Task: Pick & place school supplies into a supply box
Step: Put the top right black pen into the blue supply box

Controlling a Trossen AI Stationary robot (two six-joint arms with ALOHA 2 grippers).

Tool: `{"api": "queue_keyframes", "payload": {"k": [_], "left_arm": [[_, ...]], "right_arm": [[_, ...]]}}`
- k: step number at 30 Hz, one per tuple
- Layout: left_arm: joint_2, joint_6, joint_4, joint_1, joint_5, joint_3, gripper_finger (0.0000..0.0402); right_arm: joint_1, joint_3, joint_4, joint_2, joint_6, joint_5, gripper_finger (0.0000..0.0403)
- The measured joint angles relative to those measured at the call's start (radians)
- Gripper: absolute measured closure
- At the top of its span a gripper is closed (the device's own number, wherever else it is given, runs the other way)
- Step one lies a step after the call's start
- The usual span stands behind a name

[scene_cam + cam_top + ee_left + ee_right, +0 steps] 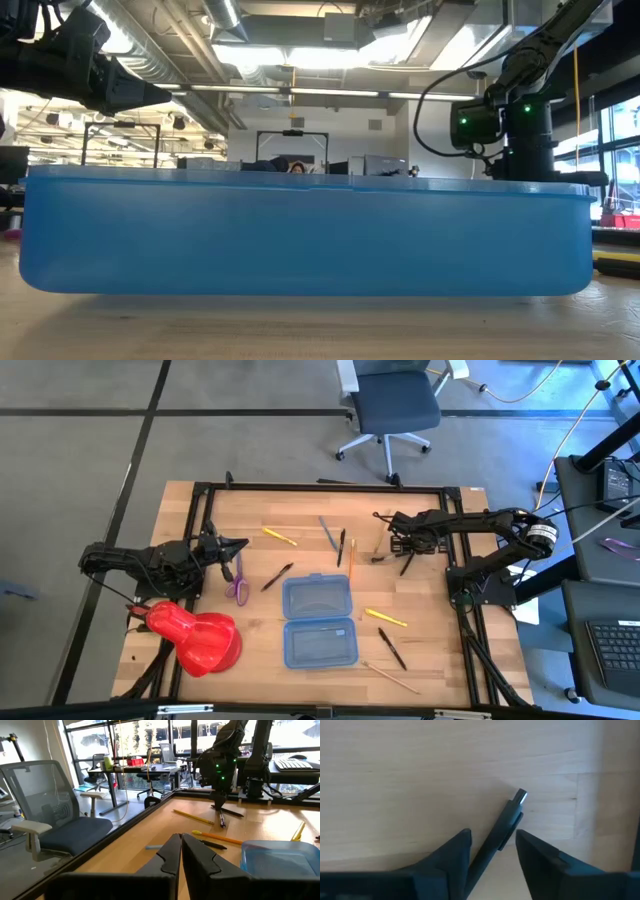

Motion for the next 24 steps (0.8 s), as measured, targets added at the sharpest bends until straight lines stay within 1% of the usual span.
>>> {"api": "queue_keyframes", "payload": {"k": [5,9,16,24], "left_arm": [[0.000,0.000,0.000,0.000,0.000,0.000,0.0393],[0.000,0.000,0.000,0.000,0.000,0.000,0.0389],[0.000,0.000,0.000,0.000,0.000,0.000,0.0393],[0.000,0.000,0.000,0.000,0.000,0.000,0.0389]], "right_arm": [[0.000,-0.001,0.016,0.000,-0.035,-0.005,0.0281],[0.000,-0.003,0.036,0.000,-0.085,-0.004,0.0297],[-0.005,-0.003,0.047,0.000,-0.177,-0.014,0.0303],[-0.051,-0.003,0.058,-0.001,-0.381,-0.072,0.0303]]}}
